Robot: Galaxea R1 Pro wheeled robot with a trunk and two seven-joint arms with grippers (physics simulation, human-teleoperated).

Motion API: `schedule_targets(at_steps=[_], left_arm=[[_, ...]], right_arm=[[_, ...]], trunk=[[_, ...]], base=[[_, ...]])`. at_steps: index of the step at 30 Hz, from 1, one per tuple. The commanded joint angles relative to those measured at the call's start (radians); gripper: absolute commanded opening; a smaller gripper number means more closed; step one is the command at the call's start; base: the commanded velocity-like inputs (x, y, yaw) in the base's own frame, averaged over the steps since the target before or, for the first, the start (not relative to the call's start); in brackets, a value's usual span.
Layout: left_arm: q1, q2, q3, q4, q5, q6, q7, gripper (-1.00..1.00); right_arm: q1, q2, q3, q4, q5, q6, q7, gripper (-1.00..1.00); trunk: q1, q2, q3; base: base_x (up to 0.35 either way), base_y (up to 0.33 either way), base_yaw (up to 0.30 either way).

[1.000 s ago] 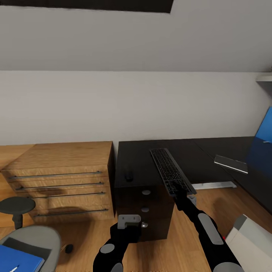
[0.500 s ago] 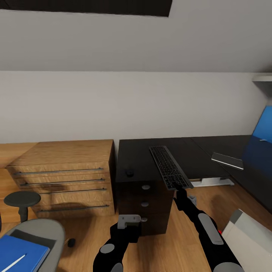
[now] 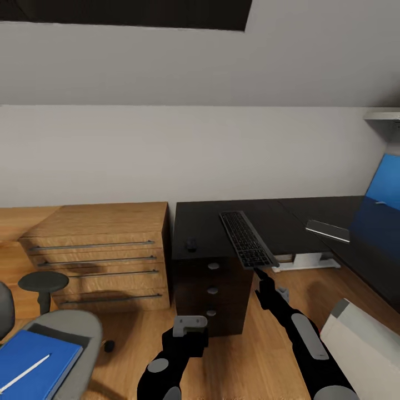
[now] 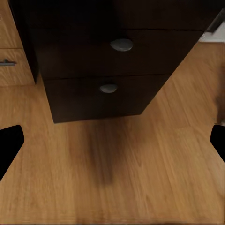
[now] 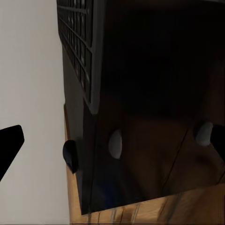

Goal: In the bedroom, organize the workspace by keeping the computer under the desk, ensuring the monitor is on the desk, placing the keyboard on the desk next to the monitor, placing the mouse on the desk next to the keyboard, moving the folder from the swivel chair onto the desk next to the mouse, stacking the notebook on top of the folder with the pen on top of the notebook, and positioning the swivel chair next to the desk.

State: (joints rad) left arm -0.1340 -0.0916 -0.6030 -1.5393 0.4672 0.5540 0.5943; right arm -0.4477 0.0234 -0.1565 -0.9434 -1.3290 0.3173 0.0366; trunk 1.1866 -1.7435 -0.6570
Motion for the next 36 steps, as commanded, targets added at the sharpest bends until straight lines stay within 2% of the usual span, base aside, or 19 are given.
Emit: schedule_targets(at_steps=[1, 13, 20, 28, 33, 36], left_arm=[[-0.001, 0.0, -0.001, -0.001, 0.01, 0.001, 0.01, 1.0], [-0.001, 0.0, -0.001, -0.001, 0.011, 0.001, 0.01, 1.0], [-0.001, 0.0, -0.001, 0.011, 0.01, 0.001, 0.014, 1.0], [-0.001, -0.002, -0.003, 0.028, 0.007, 0.0, 0.017, 1.0], [-0.001, -0.002, -0.003, 0.031, 0.007, 0.001, 0.018, 1.0], [-0.001, -0.002, -0.003, 0.032, 0.006, 0.0, 0.019, 1.0]], right_arm=[[-0.001, 0.001, -0.005, 0.0, -0.004, 0.007, 0.002, 1.0], [-0.001, 0.001, -0.005, 0.0, -0.001, 0.004, 0.007, 1.0], [0.0, 0.001, -0.006, 0.002, -0.001, 0.002, -0.007, 1.0], [0.0, 0.003, -0.005, 0.01, -0.001, 0.003, -0.083, 1.0], [0.0, 0.002, -0.004, 0.1, 0.01, 0.002, -0.095, 1.0], [0.0, 0.001, -0.003, 0.16, 0.035, 0.002, -0.097, 1.0]], trunk=[[-0.001, -0.001, -0.001], [-0.001, -0.001, -0.001], [-0.027, 0.048, 0.021], [-0.058, 0.104, 0.046], [-0.077, 0.139, 0.062], [-0.089, 0.16, 0.071]], base=[[-0.265, 0.0, 0.0], [-0.117, -0.01, 0.0], [-0.002, 0.0, 0.0], [0.0, 0.0, 0.0], [0.0, 0.0, 0.0], [0.0, 0.0, 0.0]])
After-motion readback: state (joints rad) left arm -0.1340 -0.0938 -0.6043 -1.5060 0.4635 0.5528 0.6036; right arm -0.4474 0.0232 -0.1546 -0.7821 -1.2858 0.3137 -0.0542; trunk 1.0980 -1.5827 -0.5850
